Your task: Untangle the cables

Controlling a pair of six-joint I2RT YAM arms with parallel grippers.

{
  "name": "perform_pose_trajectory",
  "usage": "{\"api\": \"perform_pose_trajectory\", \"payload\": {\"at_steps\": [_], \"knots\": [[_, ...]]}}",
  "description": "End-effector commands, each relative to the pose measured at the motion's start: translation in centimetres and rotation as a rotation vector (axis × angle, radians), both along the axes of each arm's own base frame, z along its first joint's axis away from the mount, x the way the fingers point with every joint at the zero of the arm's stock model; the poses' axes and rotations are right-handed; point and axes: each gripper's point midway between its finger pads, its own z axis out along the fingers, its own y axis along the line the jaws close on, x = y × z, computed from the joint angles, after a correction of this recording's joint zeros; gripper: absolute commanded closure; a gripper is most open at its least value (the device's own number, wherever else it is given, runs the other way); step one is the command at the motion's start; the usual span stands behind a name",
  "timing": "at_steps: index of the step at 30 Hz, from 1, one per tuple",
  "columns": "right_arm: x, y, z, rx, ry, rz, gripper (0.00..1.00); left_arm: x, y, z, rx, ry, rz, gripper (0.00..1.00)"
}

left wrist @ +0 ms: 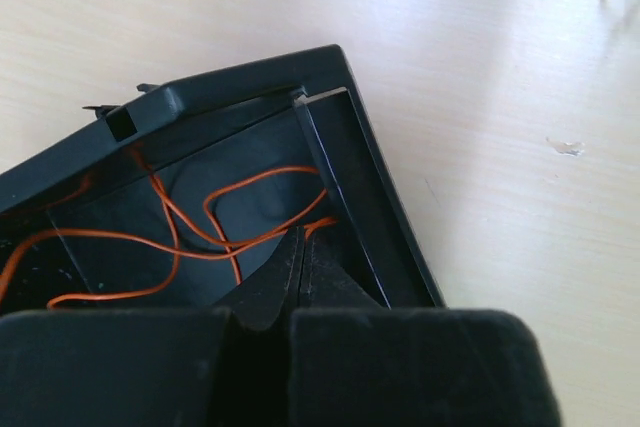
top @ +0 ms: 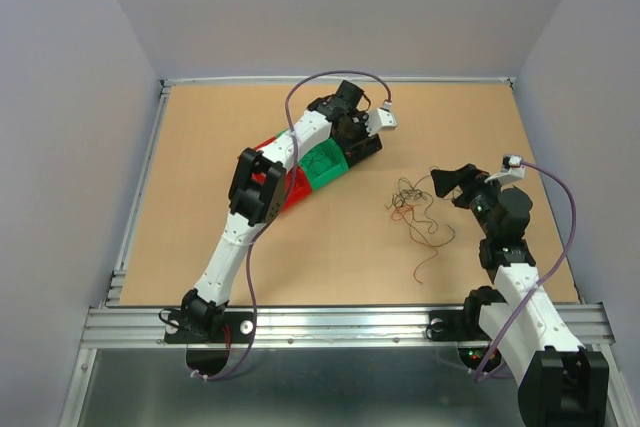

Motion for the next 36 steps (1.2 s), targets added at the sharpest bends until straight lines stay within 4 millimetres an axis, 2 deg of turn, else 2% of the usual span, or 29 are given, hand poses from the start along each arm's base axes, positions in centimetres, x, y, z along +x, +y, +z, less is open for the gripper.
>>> {"api": "perform_pose_trajectory", "payload": {"at_steps": [1, 3, 7, 10, 14, 17, 21, 24, 25, 26, 27, 28, 29, 30, 31, 32, 33, 34, 36], "knots": [[0.3, 0.0, 2.9, -0.019, -0.080, 0.006, 0.01, 1.1, 3.3, 4.2, -0.030, -0.025, 0.063, 1.00], [0.4, 0.0, 3.0, -0.016, -0.083, 0.010, 0.01, 2.7, 3.7, 7.4, -0.120, -0.064, 0.096, 0.94], [0.4, 0.1, 2.9, -0.016, -0.078, 0.013, 0.01, 4.0, 4.0, 10.3, -0.206, -0.080, 0.115, 0.84], [0.3, 0.1, 3.0, -0.013, -0.084, 0.013, 0.01, 4.8, 4.1, 11.8, -0.220, -0.126, 0.137, 0.82], [0.3, 0.2, 3.0, -0.011, -0.083, 0.019, 0.01, 5.2, 3.6, 16.3, -0.299, -0.206, 0.135, 0.60], [0.4, 0.3, 3.0, -0.014, -0.080, 0.025, 0.01, 5.0, 3.3, 17.7, -0.339, -0.220, 0.129, 0.46], [0.4, 0.3, 2.9, -0.012, -0.076, 0.027, 0.01, 5.3, 3.2, 18.2, -0.352, -0.227, 0.140, 0.45], [0.4, 0.7, 2.7, -0.018, -0.071, 0.050, 0.01, 5.7, 4.1, 19.3, -0.381, -0.225, 0.174, 0.45], [0.4, 0.8, 2.6, -0.020, -0.065, 0.061, 0.01, 5.6, 4.4, 19.8, -0.397, -0.218, 0.179, 0.44], [0.6, 1.1, 2.2, -0.021, -0.052, 0.081, 0.01, 5.2, 4.7, 21.5, -0.434, -0.229, 0.172, 0.40], [0.7, 1.2, 1.9, -0.023, -0.039, 0.089, 0.01, 5.2, 5.2, 22.0, -0.450, -0.226, 0.183, 0.36], [0.8, 1.3, 2.0, -0.025, -0.037, 0.097, 0.01, 4.9, 5.9, 20.8, -0.446, -0.190, 0.206, 0.31], [1.0, 1.4, 1.3, -0.024, -0.013, 0.101, 0.01, 4.6, 7.3, 20.7, -0.467, -0.179, 0.250, 0.27], [1.1, 1.4, 1.2, -0.025, -0.005, 0.101, 0.01, 4.7, 7.8, 23.5, -0.515, -0.225, 0.262, 0.27], [1.2, 1.4, 1.0, -0.024, 0.005, 0.100, 0.03, 4.0, 8.6, 20.9, -0.500, -0.168, 0.292, 0.27], [1.5, 1.1, 0.4, -0.027, 0.038, 0.089, 0.05, 3.4, 9.3, 23.8, -0.567, -0.209, 0.308, 0.26], [1.7, 1.0, 0.1, -0.028, 0.058, 0.080, 0.06, 2.2, 9.7, 21.2, -0.552, -0.156, 0.325, 0.25], [2.1, 0.6, 0.1, -0.032, 0.069, 0.059, 0.08, 1.0, 9.9, 24.1, -0.613, -0.203, 0.317, 0.24], [2.4, 0.2, -0.8, -0.033, 0.117, 0.031, 0.12, -0.7, 10.0, 24.6, -0.667, -0.194, 0.323, 0.20]]}}
